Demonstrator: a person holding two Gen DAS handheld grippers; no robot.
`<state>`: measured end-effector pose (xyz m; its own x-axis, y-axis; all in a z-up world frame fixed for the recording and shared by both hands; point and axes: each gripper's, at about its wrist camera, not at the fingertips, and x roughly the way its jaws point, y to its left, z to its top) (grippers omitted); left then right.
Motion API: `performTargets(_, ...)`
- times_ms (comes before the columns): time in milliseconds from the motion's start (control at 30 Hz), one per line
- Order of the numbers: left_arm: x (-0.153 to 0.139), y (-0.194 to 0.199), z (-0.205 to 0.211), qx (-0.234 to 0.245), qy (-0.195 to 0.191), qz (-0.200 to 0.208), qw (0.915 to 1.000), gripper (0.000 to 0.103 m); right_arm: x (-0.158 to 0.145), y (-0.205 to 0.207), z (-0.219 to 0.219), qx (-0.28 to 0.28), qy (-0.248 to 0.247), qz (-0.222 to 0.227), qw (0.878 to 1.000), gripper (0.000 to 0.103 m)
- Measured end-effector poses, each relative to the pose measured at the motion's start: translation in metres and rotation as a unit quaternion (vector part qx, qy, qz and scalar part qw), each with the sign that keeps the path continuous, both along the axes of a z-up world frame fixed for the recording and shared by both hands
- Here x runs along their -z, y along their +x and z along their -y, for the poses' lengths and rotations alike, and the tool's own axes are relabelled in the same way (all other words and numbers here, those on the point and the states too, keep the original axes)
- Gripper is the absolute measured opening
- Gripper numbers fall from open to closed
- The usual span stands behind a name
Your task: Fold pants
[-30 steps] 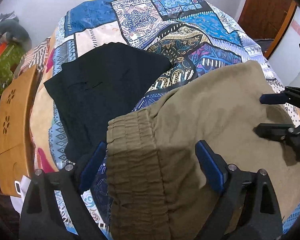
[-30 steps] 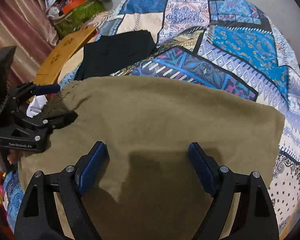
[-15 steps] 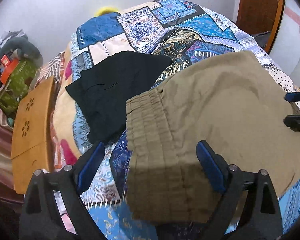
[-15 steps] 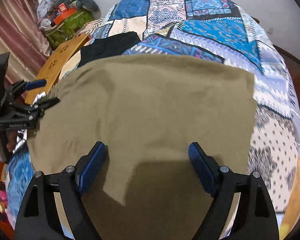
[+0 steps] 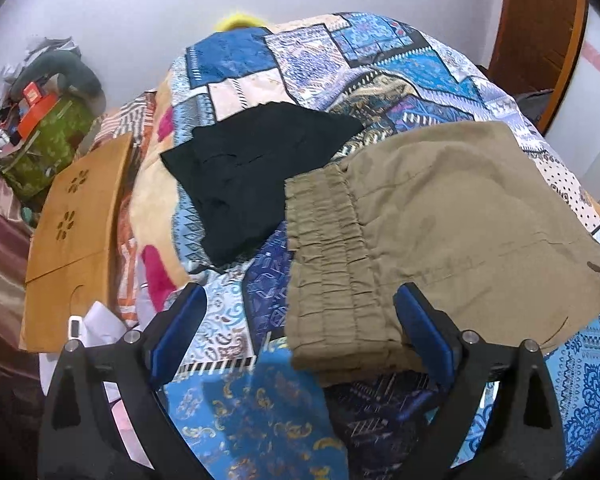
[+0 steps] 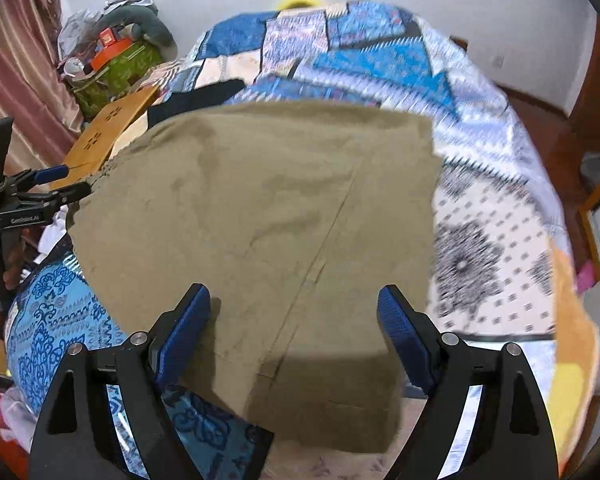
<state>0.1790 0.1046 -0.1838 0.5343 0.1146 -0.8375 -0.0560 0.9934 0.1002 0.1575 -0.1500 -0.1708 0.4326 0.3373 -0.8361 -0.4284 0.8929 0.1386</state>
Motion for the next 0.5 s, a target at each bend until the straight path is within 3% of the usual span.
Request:
performTargets(100, -0.013, -0.008, -0.004, -0.012, -0.005, 0.017, 0.9998, 0.097, -0.023, 0.001, -0.006, 0.001, 0.009, 0.036, 0.999, 0.084)
performTargets(267, -0.025, -0.022, -0.011, -0.024, -0.070, 0.018, 0.9971, 0.097, -0.044, -0.004, -0.029, -0.013, 0.038, 0.081, 0.996, 0.084)
performTargets(367, -0.022, -0.033, -0.007, -0.019, -0.096, 0.015, 0.9951, 0.097, -0.036, -0.006, -0.048, -0.028, 0.048, 0.078, 0.995, 0.084)
performTargets(500, -0.010, -0.044, 0.005, 0.002, -0.120, -0.013, 0.9927, 0.097, -0.006, -0.006, -0.072, -0.051, 0.024, 0.051, 0.997, 0.084)
